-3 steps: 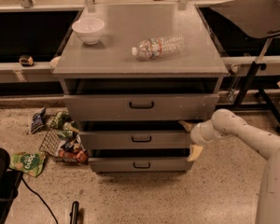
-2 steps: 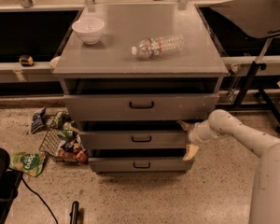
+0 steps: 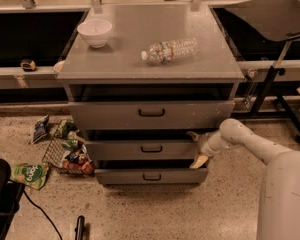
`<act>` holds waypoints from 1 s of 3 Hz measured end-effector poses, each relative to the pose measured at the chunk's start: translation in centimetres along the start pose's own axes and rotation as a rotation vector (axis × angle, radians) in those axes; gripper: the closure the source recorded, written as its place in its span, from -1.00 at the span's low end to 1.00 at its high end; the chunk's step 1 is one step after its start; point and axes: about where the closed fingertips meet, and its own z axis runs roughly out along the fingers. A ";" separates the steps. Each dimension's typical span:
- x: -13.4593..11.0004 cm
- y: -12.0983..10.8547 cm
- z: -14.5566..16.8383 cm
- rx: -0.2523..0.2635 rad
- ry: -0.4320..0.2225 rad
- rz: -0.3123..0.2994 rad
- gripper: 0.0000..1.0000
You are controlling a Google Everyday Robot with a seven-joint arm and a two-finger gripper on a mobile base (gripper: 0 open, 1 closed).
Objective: Open middle drawer
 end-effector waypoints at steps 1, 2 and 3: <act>-0.2 -0.1 -0.4 0.000 0.000 0.000 -0.17; -0.7 0.0 -0.9 -0.004 -0.004 -0.003 0.30; -0.7 -0.1 -1.0 -0.004 -0.004 -0.004 0.77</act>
Offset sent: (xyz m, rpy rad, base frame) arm -0.0550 0.0135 0.0349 0.0242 0.0197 0.0899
